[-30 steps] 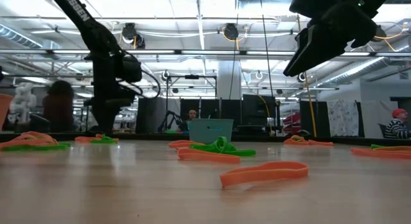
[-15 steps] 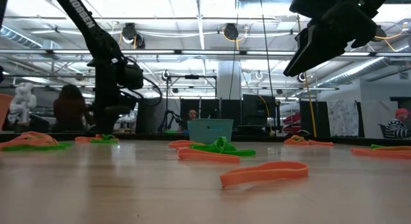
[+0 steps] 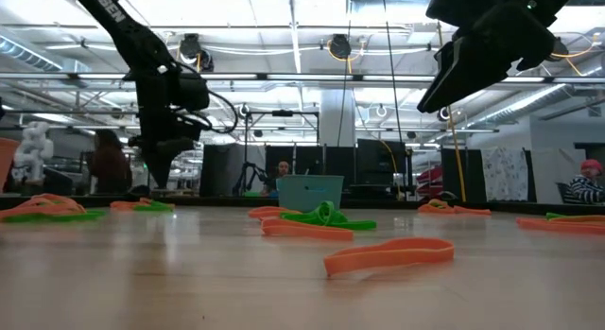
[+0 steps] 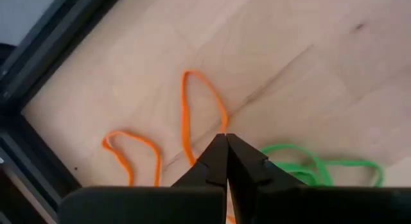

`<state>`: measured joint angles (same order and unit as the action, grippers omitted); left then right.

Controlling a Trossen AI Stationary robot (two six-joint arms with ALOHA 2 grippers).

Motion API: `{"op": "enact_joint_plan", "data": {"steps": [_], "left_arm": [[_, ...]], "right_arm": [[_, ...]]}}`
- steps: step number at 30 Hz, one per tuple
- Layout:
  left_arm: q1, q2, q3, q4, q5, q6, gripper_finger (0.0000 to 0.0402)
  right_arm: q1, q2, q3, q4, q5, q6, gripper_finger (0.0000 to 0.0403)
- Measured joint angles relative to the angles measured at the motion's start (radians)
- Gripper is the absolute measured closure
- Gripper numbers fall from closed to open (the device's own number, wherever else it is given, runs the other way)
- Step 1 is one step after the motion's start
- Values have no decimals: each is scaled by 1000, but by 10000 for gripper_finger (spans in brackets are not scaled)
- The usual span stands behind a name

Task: Sort rubber bands into baskets
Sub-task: Put the orange rubber band into the orange bin

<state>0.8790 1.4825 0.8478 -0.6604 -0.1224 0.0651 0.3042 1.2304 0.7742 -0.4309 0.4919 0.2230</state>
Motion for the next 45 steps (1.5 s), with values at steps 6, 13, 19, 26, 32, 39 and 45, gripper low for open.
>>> {"op": "enact_joint_plan", "data": {"steps": [6,13,19,26,32,39,45], "left_arm": [[5,32,0,12,-1,-33,371],[19,111,0,27,-28,-28,288],[18,114,0,72,-54,-5,241],[18,146,0,79,13,-1,235],[4,160,3,97,-1,-16,236],[12,166,5,84,15,-45,268],[22,178,8,62,46,-60,346]], "right_arm": [[0,0,0,2,0,0,209],[0,0,0,3,-9,0,209],[0,0,0,8,-26,-1,209],[0,0,0,9,-26,-3,209],[0,0,0,9,-26,-2,209],[0,0,0,8,-29,0,209],[0,0,0,9,-53,3,209]]}}
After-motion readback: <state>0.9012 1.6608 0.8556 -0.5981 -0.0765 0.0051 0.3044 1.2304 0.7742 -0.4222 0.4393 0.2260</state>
